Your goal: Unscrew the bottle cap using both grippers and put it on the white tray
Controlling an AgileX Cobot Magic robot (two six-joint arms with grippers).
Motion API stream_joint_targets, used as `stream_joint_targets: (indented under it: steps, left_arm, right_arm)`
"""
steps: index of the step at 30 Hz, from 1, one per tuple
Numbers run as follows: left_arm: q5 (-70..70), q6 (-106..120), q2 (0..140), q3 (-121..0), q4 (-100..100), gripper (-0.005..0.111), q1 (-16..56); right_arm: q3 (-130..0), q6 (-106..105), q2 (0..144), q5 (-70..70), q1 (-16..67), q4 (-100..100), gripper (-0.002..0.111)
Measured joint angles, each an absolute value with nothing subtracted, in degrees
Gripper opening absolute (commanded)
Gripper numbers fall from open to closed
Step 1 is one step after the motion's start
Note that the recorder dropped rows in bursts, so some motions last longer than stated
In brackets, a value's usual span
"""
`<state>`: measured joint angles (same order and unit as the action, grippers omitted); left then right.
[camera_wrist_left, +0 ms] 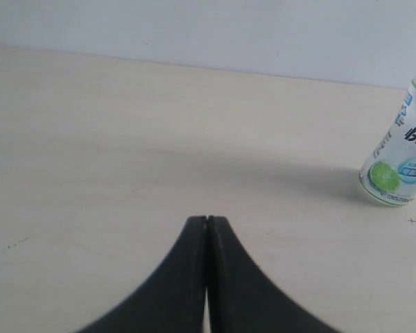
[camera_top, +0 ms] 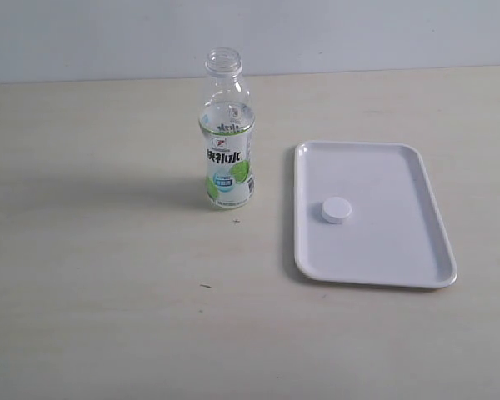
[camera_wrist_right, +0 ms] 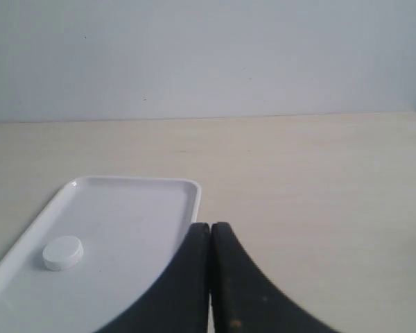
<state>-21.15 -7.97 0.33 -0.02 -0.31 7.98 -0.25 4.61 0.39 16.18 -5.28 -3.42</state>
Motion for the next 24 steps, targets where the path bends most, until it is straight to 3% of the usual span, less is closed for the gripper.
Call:
stream_joint_targets:
  steps: [24]
  left_arm:
    - [-21.2,-8.0,0.3,0.0,-0.3,0.000,8.0]
  right_arm:
    - [-0.3,4.6,0.4,16.2,-5.3,-2.9,0.000]
